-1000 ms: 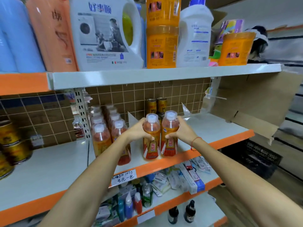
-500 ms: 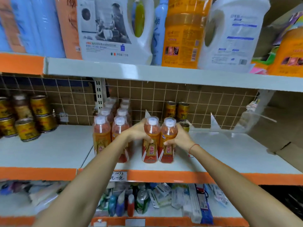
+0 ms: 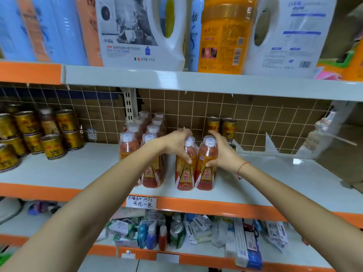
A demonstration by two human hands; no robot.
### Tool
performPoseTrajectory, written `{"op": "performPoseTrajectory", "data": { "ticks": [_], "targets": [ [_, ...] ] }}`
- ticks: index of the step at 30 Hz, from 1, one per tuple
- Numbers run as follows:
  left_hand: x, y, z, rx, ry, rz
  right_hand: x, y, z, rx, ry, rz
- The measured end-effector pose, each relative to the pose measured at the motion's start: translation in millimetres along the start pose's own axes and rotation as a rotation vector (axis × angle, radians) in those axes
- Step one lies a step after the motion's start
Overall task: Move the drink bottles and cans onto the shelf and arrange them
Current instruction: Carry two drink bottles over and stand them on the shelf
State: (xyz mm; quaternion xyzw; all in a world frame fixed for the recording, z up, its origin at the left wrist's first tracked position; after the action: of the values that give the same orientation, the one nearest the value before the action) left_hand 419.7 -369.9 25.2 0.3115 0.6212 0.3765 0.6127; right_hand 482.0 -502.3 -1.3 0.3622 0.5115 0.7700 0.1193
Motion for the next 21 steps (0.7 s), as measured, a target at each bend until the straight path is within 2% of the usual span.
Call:
{"op": "performPoseTrajectory", "data": {
  "ticks": [3,6,21],
  "targets": [
    [-6,-11,0,0.009,-0.004,0.171,9,-2,-1,-0.004,0.035,-0.236],
    [-8,-11,-3,-0.046,-0.018,0.223,13,-1,-2,-0.066,0.019,-0.31],
    [17,10,34,-0.06,0.011,0.351,17,-9,31,-0.118,0.111,-0.234]
  ]
}}
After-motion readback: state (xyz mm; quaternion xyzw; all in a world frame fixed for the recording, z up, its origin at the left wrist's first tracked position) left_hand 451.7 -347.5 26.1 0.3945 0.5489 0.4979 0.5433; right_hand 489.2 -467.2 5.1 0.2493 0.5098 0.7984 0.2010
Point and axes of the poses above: each hand's wrist, its own z-axis towards the middle knuckle, its own y-axis out of the back of the hand, x = y × z, the point moved 8 cm from there along z, towards the middle knuckle, and after that the axes turned 12 degrees about -z, right-handed, at the moved point
